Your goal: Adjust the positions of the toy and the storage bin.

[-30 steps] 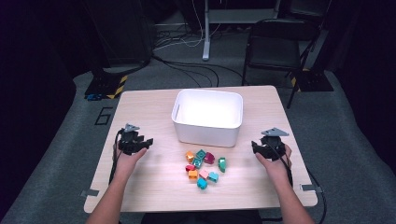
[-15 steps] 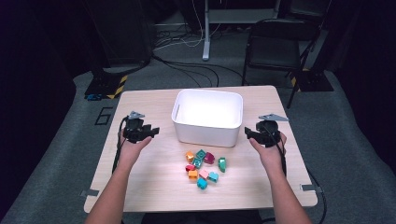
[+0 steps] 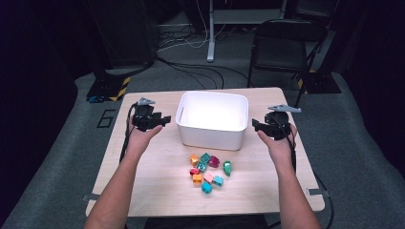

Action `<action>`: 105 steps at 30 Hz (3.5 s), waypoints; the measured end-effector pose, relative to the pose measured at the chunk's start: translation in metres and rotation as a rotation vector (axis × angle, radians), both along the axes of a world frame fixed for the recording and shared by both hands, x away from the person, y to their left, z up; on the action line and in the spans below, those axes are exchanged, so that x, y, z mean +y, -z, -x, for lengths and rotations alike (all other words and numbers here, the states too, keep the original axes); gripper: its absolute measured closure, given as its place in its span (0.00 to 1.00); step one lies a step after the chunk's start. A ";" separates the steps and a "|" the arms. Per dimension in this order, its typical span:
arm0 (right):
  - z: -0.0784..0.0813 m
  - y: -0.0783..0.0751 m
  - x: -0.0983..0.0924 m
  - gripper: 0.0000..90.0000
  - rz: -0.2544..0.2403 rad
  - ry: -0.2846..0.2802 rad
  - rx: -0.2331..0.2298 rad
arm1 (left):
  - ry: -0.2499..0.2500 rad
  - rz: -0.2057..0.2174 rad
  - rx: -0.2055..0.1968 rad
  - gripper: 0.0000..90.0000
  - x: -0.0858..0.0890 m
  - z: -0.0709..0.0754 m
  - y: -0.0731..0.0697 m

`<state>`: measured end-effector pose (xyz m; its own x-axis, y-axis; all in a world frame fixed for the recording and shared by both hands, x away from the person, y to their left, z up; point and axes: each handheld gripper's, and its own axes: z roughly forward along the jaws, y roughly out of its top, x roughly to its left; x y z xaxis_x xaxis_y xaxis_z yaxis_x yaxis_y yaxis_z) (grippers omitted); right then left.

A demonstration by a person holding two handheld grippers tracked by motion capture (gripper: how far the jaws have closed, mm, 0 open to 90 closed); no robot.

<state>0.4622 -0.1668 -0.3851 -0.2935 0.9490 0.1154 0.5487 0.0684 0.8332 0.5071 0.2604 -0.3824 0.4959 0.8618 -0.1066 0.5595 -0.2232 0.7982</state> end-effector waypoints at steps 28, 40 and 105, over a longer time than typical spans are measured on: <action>-0.002 0.012 0.033 0.42 -0.030 -0.126 0.035 | 0.119 0.040 0.085 0.51 -0.033 -0.012 0.014; -0.005 0.017 0.039 0.40 -0.062 -0.161 0.031 | 0.115 0.042 0.080 0.51 -0.031 0.009 0.015; 0.062 0.069 0.044 0.46 0.068 -0.199 -0.018 | -0.006 0.080 -0.065 0.49 0.035 0.063 -0.006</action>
<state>0.4007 -0.1231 -0.4540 -0.4772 0.8776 0.0461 0.5038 0.2302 0.8326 0.4443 0.2952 -0.3761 0.4993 0.8546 -0.1427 0.5068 -0.1544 0.8481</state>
